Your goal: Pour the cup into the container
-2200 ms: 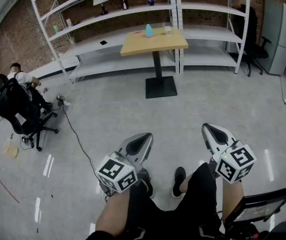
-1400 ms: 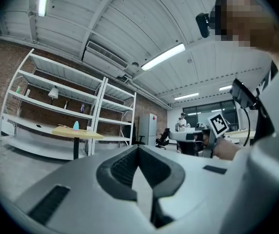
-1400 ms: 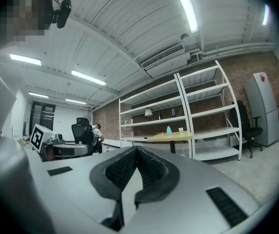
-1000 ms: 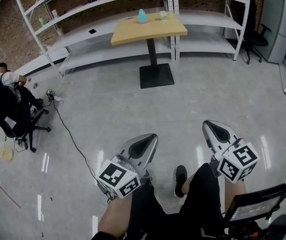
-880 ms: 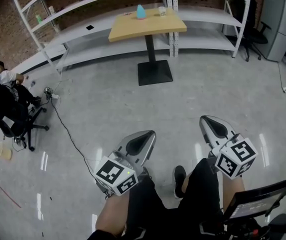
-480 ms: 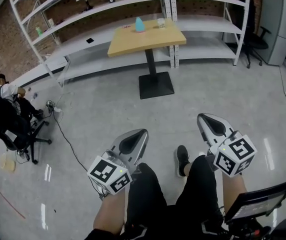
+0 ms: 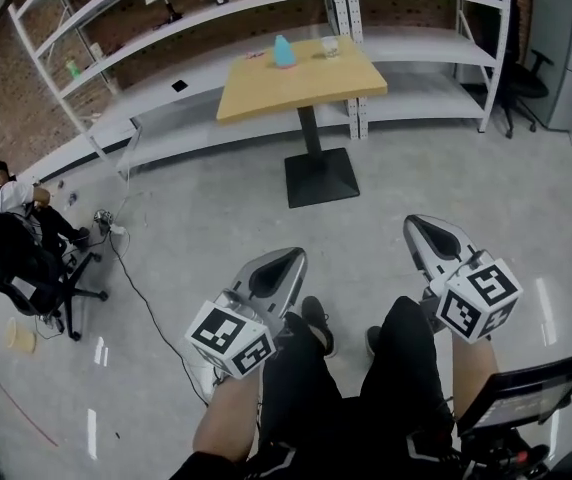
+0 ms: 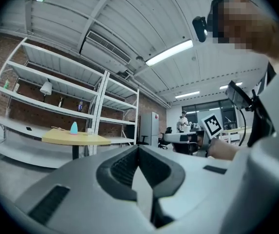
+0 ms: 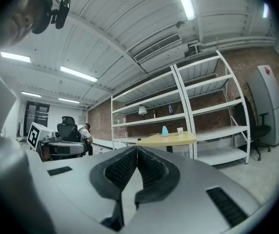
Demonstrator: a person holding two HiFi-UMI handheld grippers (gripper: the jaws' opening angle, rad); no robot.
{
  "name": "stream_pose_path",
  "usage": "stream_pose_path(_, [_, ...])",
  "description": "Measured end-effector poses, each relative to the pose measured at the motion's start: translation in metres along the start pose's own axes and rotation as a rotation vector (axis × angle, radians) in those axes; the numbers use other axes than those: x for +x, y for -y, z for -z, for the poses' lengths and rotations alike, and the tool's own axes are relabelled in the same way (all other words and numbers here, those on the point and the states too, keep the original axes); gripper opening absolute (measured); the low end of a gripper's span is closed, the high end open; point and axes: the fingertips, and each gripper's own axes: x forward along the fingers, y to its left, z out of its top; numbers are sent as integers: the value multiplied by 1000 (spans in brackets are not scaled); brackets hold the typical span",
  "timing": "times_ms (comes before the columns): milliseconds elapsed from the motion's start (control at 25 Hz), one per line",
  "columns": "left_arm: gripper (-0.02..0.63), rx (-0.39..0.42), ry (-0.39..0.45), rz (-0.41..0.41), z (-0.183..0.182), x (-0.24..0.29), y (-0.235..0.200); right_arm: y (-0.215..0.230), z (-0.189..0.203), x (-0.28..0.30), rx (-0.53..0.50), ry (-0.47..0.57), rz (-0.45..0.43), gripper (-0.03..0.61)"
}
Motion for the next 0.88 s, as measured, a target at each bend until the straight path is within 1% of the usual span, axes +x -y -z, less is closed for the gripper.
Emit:
stream_pose_path(200, [2, 12, 31, -28, -11, 21, -57, 12, -11, 61, -23, -12, -15, 0])
stream_pose_path(320, [2, 12, 47, -45, -16, 41, -88, 27, -15, 96, -39, -15, -37, 2])
stream_pose_path(520, [2, -10, 39, -54, -14, 97, -140, 72, -14, 153, -24, -25, -46, 2])
stream_pose_path(720, [2, 0, 20, -37, -17, 152, -181, 115, -29, 205, -16, 12, -47, 2])
stream_pose_path(880, [2, 6, -1, -45, -17, 190, -223, 148, -34, 258, -8, 25, -57, 2])
